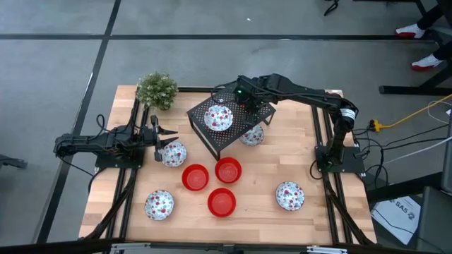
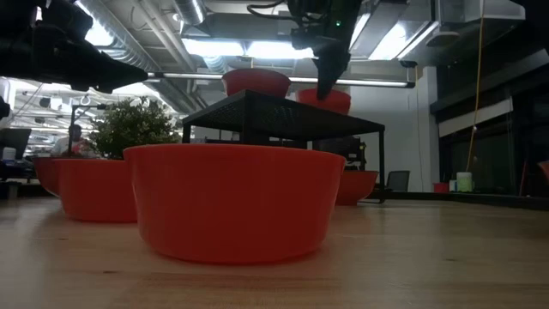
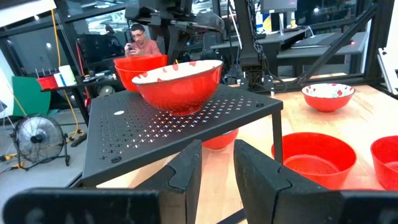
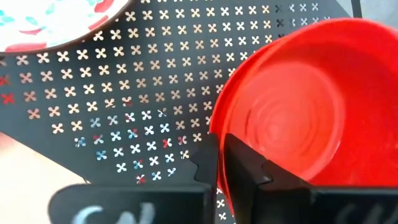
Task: Pick & Place Mini bowls
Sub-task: Stack the red bowl on the red bowl on the shelf
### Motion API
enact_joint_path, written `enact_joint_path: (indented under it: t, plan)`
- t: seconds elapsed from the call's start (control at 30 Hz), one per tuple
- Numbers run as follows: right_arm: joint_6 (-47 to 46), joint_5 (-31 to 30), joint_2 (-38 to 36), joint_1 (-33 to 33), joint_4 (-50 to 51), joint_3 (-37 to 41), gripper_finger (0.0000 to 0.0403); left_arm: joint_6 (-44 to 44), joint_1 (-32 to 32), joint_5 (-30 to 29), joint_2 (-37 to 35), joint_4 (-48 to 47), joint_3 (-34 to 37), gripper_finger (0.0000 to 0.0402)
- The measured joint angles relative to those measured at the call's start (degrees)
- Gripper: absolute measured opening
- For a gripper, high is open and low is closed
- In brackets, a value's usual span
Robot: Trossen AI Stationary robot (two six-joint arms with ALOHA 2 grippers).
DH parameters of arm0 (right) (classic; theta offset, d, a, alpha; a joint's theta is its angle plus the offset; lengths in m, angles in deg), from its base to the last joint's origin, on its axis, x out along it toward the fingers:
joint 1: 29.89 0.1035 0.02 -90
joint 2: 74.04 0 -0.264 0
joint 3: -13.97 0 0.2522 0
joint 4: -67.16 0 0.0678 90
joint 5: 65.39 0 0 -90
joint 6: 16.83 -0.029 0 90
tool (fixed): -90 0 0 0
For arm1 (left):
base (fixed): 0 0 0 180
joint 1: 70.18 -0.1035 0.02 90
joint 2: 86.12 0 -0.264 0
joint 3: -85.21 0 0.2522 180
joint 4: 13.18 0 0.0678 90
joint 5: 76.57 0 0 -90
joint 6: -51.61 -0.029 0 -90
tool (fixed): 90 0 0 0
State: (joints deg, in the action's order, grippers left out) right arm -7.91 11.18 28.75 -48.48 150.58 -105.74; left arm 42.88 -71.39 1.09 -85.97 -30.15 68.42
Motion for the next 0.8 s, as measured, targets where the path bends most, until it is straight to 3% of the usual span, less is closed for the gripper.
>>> enact_joint_path:
  t: [0.8]
  plan:
    - [0.77,-0.46,-0.34,0.00,2.87,-7.16,0.0034,0.00,-0.01,0.00,0.00,-0.01,0.01,0.0088]
